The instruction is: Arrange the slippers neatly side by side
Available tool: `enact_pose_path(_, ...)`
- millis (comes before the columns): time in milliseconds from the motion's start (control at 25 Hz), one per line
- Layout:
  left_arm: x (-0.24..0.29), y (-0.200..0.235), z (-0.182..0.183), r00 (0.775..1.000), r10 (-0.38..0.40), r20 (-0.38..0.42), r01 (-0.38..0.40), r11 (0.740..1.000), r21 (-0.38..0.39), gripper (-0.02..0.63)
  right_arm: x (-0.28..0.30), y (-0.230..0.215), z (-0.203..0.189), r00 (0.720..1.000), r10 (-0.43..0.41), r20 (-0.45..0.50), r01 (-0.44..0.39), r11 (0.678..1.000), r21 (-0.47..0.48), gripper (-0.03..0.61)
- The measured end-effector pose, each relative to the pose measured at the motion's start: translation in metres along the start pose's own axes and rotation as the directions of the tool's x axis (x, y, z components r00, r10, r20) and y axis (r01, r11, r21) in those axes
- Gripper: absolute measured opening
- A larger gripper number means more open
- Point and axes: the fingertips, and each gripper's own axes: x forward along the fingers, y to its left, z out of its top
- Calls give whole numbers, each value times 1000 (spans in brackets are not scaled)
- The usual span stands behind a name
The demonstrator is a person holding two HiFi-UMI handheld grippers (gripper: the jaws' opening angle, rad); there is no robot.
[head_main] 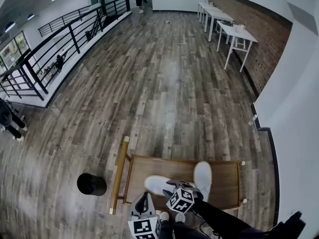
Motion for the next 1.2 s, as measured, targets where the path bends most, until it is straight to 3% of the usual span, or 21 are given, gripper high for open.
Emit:
enact_pose_path(240, 2, 17, 2, 999, 34, 12, -34, 999, -21, 2, 31, -2, -22, 990, 0, -138, -11, 997, -77, 127)
enact_pose_path(360, 0, 23, 1, 999, 47, 6, -47, 999, -27, 2, 37, -10, -31, 982, -7, -190, -1, 999, -44, 126)
enact_pose_path(480, 0, 25, 1, 999, 52, -1, -52, 998, -27, 2, 37, -15, -30, 982, -12, -191, 11, 1000, -7, 106)
enact_pose_path(560, 1, 25, 2, 999, 52, -1, -52, 998, -26, 2, 36, -18, -28, 981, -34, -193, 28, 999, -30, 21)
enact_pose_path(680, 4, 23, 4, 999, 45, 1, -45, 999, -22, 2, 36, -17, -28, 978, -22, -208, 19, 1000, -18, 15)
enact_pose_path(920, 11, 20, 4, 1000, 26, -3, -26, 1000, 4, 2, 30, -25, -20, 986, -6, -169, 27, 992, 122, 12)
enact_pose_path(1000, 12, 20, 5, 1000, 19, -6, -19, 1000, 5, 2, 24, -30, -17, 990, 11, -138, 23, 969, 245, 12)
enact_pose_path(1080, 11, 20, 5, 1000, 16, -9, -16, 1000, 6, 2, 14, -37, -12, 995, 32, -93, 9, 913, 407, 12)
enact_pose_path(1200, 10, 19, 5, 1000, 10, -10, -10, 1000, 7, 2, -5, -56, -2, 1000, 19, -1, -14, 757, 653, 12)
